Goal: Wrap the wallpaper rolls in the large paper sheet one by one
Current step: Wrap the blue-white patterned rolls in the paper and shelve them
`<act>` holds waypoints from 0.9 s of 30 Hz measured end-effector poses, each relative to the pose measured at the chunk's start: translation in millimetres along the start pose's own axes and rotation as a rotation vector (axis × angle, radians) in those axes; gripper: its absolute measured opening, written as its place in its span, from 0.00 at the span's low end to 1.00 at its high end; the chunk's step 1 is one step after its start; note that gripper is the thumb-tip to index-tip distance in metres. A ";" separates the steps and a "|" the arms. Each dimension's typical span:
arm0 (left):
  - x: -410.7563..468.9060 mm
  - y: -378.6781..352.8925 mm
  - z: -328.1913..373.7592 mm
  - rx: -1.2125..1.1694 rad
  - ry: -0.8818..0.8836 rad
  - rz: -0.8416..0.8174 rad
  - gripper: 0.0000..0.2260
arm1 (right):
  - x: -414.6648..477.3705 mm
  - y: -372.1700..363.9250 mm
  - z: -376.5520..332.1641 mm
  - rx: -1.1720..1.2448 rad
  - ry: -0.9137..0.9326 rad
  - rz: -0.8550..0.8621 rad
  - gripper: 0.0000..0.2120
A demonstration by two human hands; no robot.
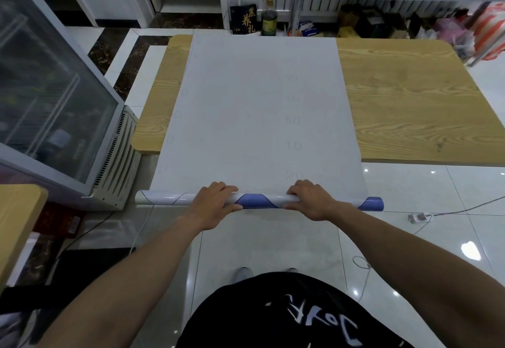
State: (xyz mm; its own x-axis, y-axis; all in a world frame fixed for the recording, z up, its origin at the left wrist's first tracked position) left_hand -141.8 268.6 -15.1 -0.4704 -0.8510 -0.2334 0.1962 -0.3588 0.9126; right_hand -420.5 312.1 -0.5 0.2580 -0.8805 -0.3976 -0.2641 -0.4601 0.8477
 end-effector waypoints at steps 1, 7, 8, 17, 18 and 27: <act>-0.5 0.6 -0.6 -0.013 0.004 -0.004 0.22 | -0.4 -0.5 0.1 0.020 -0.010 -0.018 0.18; 0.6 1.7 -0.3 0.108 0.014 -0.035 0.13 | -4.0 -1.7 3.0 0.154 -0.075 -0.047 0.19; 0.6 0.3 -1.3 0.109 0.018 -0.041 0.13 | -5.0 -0.9 2.6 0.146 -0.060 -0.035 0.20; -2.4 1.6 -3.8 -0.039 0.039 -0.010 0.24 | -2.9 1.8 3.0 0.117 -0.019 -0.006 0.18; -2.0 2.3 -3.9 -0.033 0.039 0.000 0.22 | -3.5 1.6 3.5 0.143 -0.032 -0.009 0.18; 3.8 1.1 -8.7 0.093 0.005 -0.015 0.14 | -3.1 3.9 3.8 0.076 -0.013 0.006 0.22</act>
State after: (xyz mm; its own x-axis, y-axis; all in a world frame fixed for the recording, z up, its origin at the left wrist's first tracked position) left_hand -135.9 261.6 -17.9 -0.4688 -0.8476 -0.2486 0.1088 -0.3347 0.9360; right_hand -425.9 312.6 2.8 0.2442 -0.8843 -0.3979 -0.3352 -0.4620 0.8211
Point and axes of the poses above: each hand's wrist, its own x-axis towards the middle knuckle, its own y-axis out of the back of the hand, z = x × y, the point moved 1 cm from there along x, towards the middle knuckle, and after that the axes turned 4 degrees about y, right-handed, at the moved point
